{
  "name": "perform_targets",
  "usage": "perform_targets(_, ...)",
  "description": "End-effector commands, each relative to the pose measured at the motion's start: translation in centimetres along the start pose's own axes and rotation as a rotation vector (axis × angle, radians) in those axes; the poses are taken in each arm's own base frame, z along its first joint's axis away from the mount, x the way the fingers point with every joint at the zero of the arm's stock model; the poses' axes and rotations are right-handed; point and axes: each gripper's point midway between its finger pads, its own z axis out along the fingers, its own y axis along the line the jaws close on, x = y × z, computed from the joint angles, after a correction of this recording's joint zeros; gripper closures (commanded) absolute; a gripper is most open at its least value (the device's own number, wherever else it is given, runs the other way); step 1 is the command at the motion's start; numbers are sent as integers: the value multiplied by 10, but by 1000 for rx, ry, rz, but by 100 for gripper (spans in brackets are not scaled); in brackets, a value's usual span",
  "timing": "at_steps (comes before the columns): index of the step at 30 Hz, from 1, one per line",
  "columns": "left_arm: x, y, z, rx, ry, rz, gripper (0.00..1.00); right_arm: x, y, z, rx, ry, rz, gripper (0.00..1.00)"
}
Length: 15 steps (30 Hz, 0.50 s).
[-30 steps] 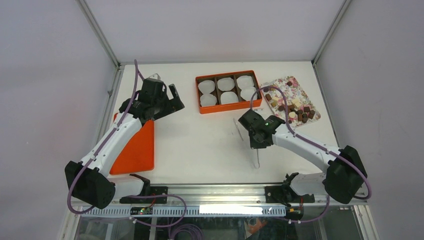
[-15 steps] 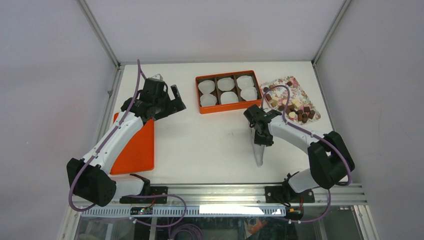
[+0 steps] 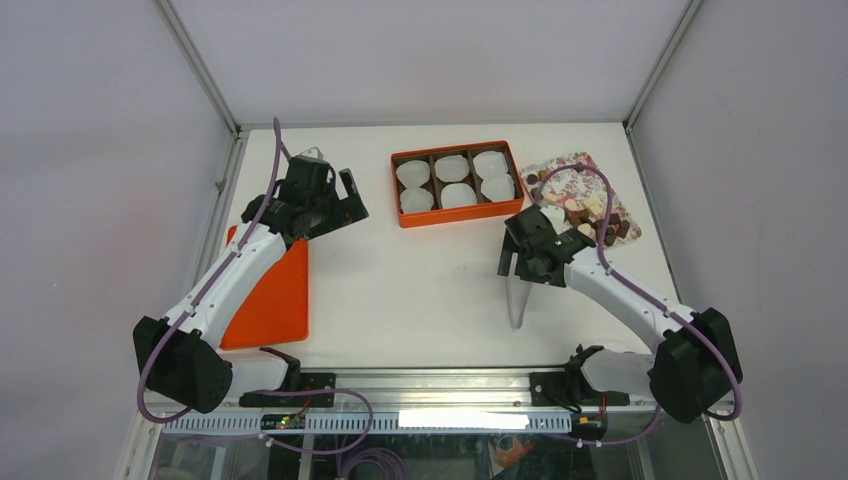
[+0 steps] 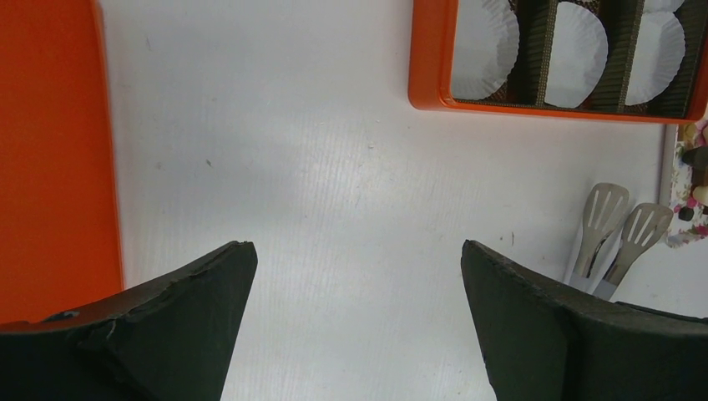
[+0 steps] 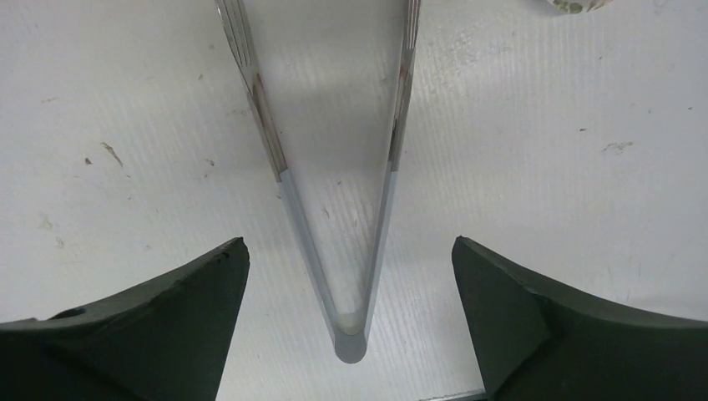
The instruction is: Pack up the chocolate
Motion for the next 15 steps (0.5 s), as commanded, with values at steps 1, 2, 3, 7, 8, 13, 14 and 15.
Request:
perform_targets(1, -25, -7, -11, 16, -84, -6, 1, 1, 14, 2, -75, -65, 59, 2)
perform_targets(2, -25, -6, -10, 12, -86, -9, 1, 1, 16, 3, -86, -71, 58, 1)
perform_targets(3, -25, -5, -10, 4, -89, -11, 1, 2, 17, 5, -83, -73, 44, 1)
perform_targets(7, -28, 2, -10, -24, -118, -26, 1, 5, 11, 12, 12, -40, 22, 1)
perform_targets(8, -29, 3, -10, -29, -127, -27, 1, 9, 14, 16, 2, -17, 13, 1)
perform_targets(13, -33, 8, -12, -48, -156, -23, 1, 23, 26, 29, -70, -5, 23, 2)
perform_targets(14, -33, 8, -12, -49, -156, -24, 1, 24, 25, 32, -67, -8, 24, 2)
perform_targets(15, -32, 8, -11, -50, -153, -25, 1, 25, 24, 35, -64, -10, 22, 2)
